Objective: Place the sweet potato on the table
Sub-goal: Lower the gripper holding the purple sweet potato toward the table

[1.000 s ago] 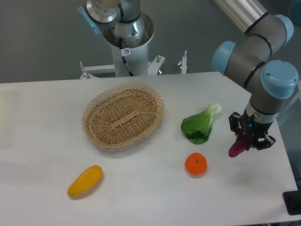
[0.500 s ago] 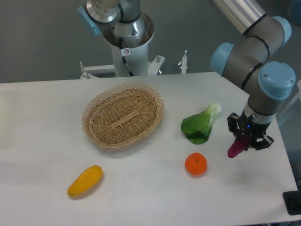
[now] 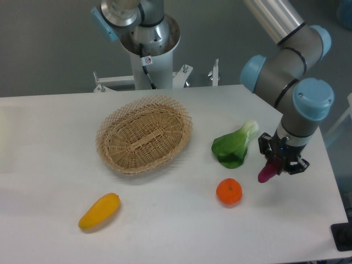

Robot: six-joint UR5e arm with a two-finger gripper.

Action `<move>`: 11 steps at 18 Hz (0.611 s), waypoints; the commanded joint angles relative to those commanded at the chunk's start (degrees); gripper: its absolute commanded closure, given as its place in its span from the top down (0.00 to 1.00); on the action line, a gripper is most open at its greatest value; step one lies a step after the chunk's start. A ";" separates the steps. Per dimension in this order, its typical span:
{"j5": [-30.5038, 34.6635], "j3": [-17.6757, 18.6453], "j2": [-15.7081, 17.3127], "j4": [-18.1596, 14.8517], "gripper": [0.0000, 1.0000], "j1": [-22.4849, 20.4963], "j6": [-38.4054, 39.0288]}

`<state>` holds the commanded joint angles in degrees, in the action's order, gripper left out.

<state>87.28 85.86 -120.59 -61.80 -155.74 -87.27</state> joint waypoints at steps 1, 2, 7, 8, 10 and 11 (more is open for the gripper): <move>-0.09 0.70 0.00 0.97 0.21 0.00 -0.09; 0.00 1.49 0.00 1.76 0.21 0.00 -0.09; 0.00 6.41 -0.79 9.22 0.20 -0.17 0.09; 0.09 6.60 -1.23 10.45 0.20 -0.26 0.00; 1.48 6.77 -1.67 11.17 0.21 -1.05 -0.09; 2.19 6.77 -1.76 11.26 0.22 -1.14 -0.18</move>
<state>89.47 92.64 -122.34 -50.54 -156.88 -87.45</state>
